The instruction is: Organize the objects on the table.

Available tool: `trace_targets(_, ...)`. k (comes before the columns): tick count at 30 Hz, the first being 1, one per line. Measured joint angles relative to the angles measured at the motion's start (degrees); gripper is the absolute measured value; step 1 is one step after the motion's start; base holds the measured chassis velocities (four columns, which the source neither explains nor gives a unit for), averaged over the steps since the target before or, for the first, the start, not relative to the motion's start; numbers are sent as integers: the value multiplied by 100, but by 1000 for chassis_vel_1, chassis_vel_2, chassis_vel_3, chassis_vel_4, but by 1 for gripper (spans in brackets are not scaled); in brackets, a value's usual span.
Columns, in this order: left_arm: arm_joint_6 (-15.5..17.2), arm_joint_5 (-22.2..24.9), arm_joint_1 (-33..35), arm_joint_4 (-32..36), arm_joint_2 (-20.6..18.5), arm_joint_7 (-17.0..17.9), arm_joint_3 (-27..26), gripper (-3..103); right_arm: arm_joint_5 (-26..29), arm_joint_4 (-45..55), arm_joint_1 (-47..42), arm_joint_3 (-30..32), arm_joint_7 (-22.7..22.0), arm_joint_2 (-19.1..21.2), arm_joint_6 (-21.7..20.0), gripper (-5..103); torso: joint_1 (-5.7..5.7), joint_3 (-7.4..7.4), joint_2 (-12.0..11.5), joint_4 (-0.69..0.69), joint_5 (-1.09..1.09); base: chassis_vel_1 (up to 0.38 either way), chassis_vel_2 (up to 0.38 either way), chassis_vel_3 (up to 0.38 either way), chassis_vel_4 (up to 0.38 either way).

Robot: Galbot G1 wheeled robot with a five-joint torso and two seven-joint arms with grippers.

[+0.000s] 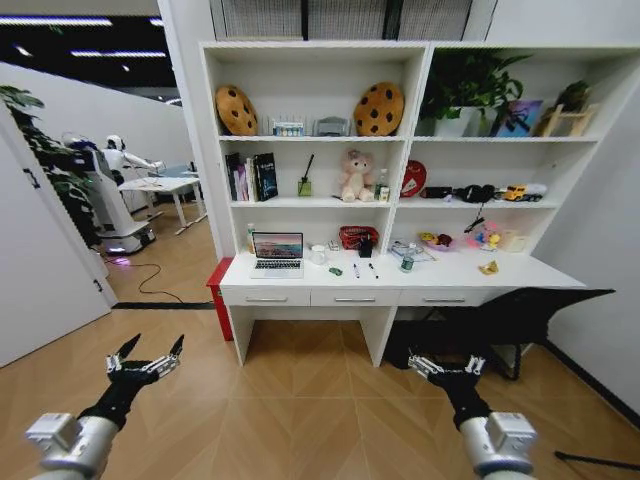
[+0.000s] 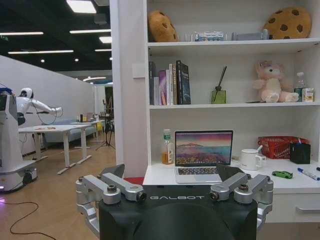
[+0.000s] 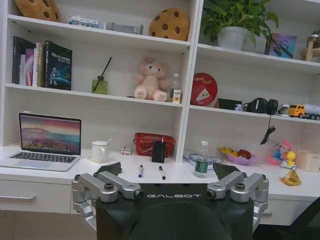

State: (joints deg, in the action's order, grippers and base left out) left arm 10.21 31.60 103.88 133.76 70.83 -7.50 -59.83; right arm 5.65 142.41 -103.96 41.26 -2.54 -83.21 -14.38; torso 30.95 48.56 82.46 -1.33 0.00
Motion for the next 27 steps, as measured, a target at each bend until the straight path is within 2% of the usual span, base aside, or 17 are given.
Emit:
trace_targets(5, -40, -38, 49, -16, 0, -108, 12, 100, 15, -6, -28, 8, 3, 2, 5, 100, 0, 0, 0, 0, 0, 0, 0, 0, 0)
trace_targets(18, -43, -39, -35, -86, 37, -133, -17, 100, 39, -63, 25, -9, 6, 30, 6, 100, 0, 0, 0, 0, 0, 0, 0, 0, 0)
trace_targets(27, 21, -36, -207, -66, 93, -89, -32, 100, 204, -67, 176, 2, -23, 96, -222, 100, 0, 0, 0, 0, 0, 0, 0, 0, 0)
